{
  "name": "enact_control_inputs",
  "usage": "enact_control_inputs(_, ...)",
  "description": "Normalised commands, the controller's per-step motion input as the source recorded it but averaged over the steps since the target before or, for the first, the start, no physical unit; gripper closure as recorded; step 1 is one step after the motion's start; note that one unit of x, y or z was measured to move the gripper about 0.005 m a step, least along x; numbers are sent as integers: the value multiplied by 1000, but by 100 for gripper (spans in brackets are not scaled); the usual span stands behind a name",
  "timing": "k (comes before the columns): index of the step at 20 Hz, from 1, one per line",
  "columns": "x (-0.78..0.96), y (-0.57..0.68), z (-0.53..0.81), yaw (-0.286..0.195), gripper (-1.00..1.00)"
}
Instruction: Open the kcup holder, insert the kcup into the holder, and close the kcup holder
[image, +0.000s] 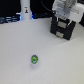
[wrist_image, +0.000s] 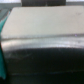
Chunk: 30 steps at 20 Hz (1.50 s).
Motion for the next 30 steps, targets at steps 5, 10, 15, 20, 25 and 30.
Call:
enact_control_inputs(5, 464, -82, 42, -42, 100)
enact_control_inputs(10, 313, -252, 52, -36, 100)
enact_control_inputs(15, 781, -172, 138, -77, 100)
enact_control_inputs(20, 950, -166, 150, -82, 100)
enact_control_inputs(25, 955, -205, 128, -79, 100)
enact_control_inputs(30, 953, -249, 171, -85, 100)
